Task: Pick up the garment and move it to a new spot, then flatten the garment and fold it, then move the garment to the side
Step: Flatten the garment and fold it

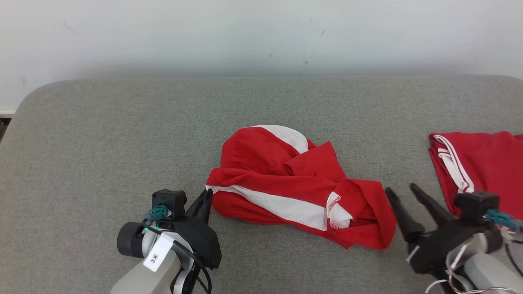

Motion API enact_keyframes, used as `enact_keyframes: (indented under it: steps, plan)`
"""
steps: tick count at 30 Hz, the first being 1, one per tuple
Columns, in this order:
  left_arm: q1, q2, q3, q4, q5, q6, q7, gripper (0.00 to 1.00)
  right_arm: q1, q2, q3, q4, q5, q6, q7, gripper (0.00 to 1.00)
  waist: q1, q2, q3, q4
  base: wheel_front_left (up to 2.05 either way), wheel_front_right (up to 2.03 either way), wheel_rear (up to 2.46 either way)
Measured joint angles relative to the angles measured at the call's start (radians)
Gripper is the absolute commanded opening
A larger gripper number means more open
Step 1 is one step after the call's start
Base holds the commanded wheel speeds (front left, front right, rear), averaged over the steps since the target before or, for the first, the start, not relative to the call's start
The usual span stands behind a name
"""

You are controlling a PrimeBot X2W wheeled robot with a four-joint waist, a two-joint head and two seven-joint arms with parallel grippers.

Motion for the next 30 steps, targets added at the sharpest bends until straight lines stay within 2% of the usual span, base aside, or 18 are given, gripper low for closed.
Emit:
enact_keyframes:
  steps: [6,19,22,30]
  plan:
    - [0.000,-0.007,0.001,0.000,0.007,0.000,0.000,0.00,-0.005,0.050,0.047,-0.066,0.000,0.017,0.004,1.00,0.0000,0.0000,-0.002,0.000,0.00,0.00,0.00]
    - [0.001,-0.017,0.004,-0.002,0.011,0.000,0.000,0.00,0.016,0.067,0.108,-0.129,0.022,0.021,0.111,1.00,0.0000,0.0000,-0.002,0.019,0.00,0.00,0.00]
    - [0.001,-0.018,0.006,-0.002,0.013,0.000,0.000,0.00,0.014,0.075,0.127,-0.125,0.021,0.001,0.147,1.00,0.0000,0.0000,-0.002,0.023,0.00,0.00,0.00]
    - [0.001,-0.028,0.009,-0.002,0.019,-0.002,0.000,0.00,-0.036,0.111,0.128,-0.077,0.010,-0.094,0.216,1.00,0.0000,0.0000,0.001,0.036,0.00,0.00,0.00]
